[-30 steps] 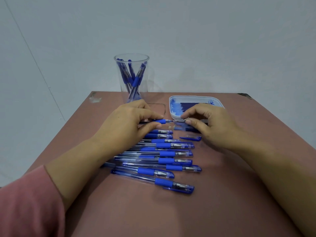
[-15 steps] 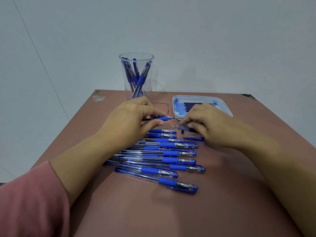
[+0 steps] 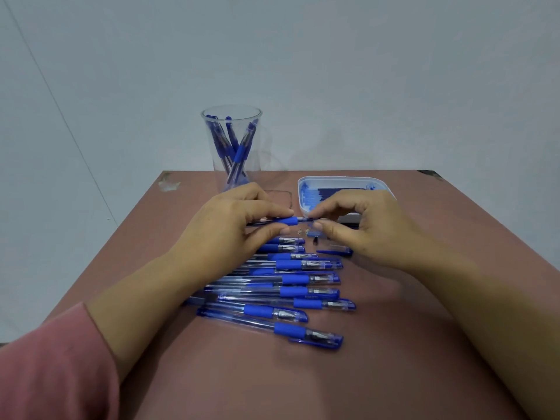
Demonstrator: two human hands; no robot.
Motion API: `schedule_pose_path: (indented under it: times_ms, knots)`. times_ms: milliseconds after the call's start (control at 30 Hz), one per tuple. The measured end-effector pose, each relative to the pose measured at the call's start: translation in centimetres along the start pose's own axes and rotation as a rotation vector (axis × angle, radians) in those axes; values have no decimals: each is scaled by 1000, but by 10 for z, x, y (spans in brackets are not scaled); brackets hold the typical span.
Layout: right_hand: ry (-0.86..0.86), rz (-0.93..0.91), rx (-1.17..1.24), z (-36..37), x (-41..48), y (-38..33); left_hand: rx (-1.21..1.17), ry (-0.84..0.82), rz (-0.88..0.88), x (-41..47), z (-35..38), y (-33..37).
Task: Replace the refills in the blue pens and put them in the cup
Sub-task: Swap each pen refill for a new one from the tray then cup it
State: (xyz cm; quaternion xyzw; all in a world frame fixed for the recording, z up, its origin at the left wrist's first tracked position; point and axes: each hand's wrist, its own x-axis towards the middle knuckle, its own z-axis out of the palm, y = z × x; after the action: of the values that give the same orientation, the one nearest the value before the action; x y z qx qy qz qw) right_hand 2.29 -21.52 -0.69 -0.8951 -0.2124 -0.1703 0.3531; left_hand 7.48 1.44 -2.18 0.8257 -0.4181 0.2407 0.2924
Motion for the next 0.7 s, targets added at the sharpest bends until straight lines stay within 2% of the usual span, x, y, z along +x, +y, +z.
schedule_pose_path:
  times_ms: [100, 267, 467, 700]
  knots:
    - [28, 49, 12, -9, -3, 7, -1, 4, -10, 0, 0, -1]
    - [-25, 16, 68, -3, -3, -1, -15, -13, 9, 0, 3, 2]
    - [-4, 37, -5, -11, -5, 5, -16, -16, -5, -1, 3, -1]
    - [-59, -19, -49, -3, -3, 8, -14, -36, 6, -1, 4, 2]
